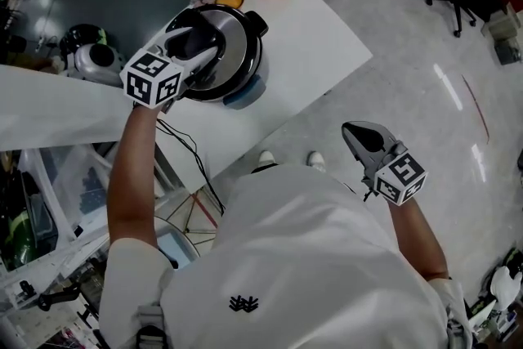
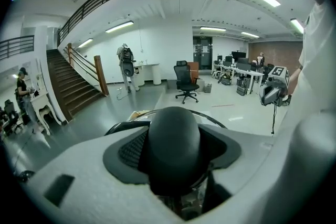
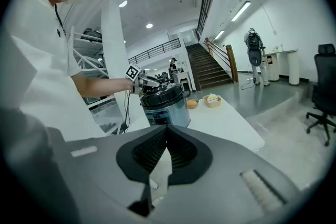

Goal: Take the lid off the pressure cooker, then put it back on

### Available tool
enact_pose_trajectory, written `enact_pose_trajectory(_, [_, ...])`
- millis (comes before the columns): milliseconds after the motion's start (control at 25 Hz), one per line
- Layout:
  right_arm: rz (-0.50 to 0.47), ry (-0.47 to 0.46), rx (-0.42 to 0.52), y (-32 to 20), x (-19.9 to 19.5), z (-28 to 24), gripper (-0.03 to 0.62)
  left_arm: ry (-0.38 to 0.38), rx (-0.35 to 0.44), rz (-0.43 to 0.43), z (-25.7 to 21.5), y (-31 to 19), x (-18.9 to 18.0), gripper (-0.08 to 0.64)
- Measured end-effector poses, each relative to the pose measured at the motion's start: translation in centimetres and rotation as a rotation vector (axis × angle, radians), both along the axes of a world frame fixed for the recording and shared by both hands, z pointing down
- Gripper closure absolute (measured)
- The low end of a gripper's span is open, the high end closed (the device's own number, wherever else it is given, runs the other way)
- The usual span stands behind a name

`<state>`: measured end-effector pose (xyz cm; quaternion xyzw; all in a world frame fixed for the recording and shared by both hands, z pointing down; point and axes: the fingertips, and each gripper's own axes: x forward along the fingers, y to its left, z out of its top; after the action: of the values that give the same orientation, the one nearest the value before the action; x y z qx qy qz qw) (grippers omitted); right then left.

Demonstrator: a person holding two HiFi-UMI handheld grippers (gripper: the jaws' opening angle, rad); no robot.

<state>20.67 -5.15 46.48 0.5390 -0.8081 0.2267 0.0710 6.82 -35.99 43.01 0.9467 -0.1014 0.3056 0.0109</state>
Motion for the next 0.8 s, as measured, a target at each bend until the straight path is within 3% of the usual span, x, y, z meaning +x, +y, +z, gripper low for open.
enact_pose_trajectory(560, [-0.022,0.009,-0.008,-0.33,0.56,-0.09,0.578,0.001,-0.002,0.021,0.59,-0.1,0.55,0.272])
enact_pose_trajectory(800, [-0.056,0.004,-0.002,-0.32,0.47,-0.27,0.578,0.013,0.018,-0.048,0.34,-0.55,0.09,0.227])
